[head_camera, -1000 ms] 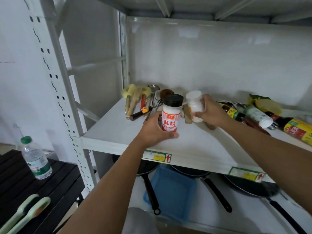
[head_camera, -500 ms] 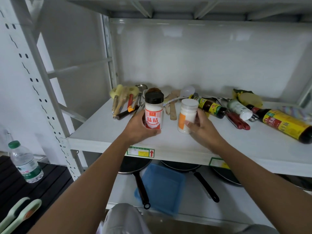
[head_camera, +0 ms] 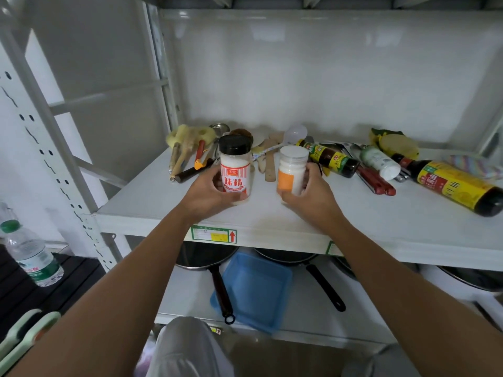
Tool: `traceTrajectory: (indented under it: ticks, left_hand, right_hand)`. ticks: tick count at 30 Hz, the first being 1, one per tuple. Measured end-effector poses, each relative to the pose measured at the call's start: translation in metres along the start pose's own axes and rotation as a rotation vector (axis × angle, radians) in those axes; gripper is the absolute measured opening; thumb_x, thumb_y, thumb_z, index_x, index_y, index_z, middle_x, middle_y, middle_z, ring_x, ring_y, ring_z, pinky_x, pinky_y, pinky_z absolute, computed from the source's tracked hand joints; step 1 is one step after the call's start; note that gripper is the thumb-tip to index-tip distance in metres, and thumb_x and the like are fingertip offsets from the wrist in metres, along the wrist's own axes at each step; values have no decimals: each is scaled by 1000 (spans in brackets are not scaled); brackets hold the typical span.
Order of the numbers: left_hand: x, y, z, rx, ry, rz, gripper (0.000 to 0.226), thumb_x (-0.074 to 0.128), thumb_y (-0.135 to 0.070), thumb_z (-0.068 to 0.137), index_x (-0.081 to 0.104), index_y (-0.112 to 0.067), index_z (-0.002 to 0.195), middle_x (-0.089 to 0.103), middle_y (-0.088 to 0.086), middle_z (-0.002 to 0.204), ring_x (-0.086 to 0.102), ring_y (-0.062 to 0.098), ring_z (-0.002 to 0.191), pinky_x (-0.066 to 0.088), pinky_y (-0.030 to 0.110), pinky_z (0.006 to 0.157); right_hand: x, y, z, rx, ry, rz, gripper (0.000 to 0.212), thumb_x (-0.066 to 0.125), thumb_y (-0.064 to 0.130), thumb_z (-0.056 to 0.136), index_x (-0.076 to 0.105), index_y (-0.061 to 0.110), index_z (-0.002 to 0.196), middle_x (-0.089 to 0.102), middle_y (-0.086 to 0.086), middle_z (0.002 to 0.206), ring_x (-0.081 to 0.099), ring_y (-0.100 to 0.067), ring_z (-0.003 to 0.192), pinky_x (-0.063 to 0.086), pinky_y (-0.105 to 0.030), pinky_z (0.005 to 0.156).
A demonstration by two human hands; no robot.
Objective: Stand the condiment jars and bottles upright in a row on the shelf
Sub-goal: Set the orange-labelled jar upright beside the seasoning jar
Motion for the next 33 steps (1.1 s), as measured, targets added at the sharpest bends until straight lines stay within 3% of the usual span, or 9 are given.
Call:
traceTrajectory:
  ticks: [6, 9, 14, 19, 24, 28, 33]
  left_hand:
    - [1, -3, 1, 11, -2, 1, 67, 95, -29, 75, 61, -28, 132, 73, -15, 116, 69, -10, 98, 51, 6, 74]
    - [-1, -3, 0, 11, -1, 2, 67, 95, -30, 75, 61, -28, 133, 73, -15, 117, 70, -6, 99, 51, 10, 80]
    - [-3, 2, -1, 5, -4, -4, 69, 95, -31, 74, 61, -27, 134, 74, -13, 119, 71, 1, 104, 52, 17, 86]
    - [2, -2, -1, 7, -1, 25, 70, 95, -33, 74, 60, -28, 135, 73, -13, 118, 69, 1, 104, 49, 14, 81]
    - [2, 0, 0, -8, 2, 20, 72, 95, -33, 74, 59, -28, 137, 72, -14, 119, 68, -1, 105, 48, 13, 81]
    - [1, 1, 0, -12, 5, 25, 68, 94, -32, 75, 60, -30, 135, 72, -18, 114, 67, -6, 100, 47, 8, 75]
    - [3, 5, 1, -15, 4, 26, 68, 94, -35, 75, 62, -30, 135, 73, -15, 120, 67, 0, 107, 50, 19, 89]
  right_hand:
    - [0, 3, 0, -9, 12, 47, 89, 90, 47, 70, 41, 31, 142, 60, 13, 124, 63, -7, 108, 55, -32, 88]
    - [0, 5, 0, -9, -2, 48, 85, 90, 39, 74, 41, 26, 142, 58, 12, 122, 61, -4, 105, 51, -23, 81]
    - [6, 5, -1, -6, 42, 49, 81, 82, 25, 77, 39, 26, 145, 61, 14, 117, 63, -5, 104, 50, -22, 74]
    - [5, 3, -1, -12, 56, 33, 89, 88, 40, 76, 36, 26, 148, 57, 11, 126, 61, -4, 106, 47, -17, 76]
    - [3, 2, -2, -37, 49, -23, 82, 87, 41, 78, 45, 25, 146, 59, 14, 120, 57, 4, 95, 41, -10, 73]
    - [7, 4, -3, -55, 75, -33, 81, 87, 45, 76, 49, 26, 145, 64, 12, 126, 61, -4, 110, 52, -27, 95]
    - [9, 0, 0, -47, 88, -55, 81, 88, 53, 71, 52, 30, 140, 67, 13, 125, 63, -5, 113, 53, -36, 100]
Point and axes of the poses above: each hand's wrist, its own z-axis towards the middle knuckle, its own x-axis out of the palm, y = z × x, the point moved 9 cm from there along z, towards the middle knuckle
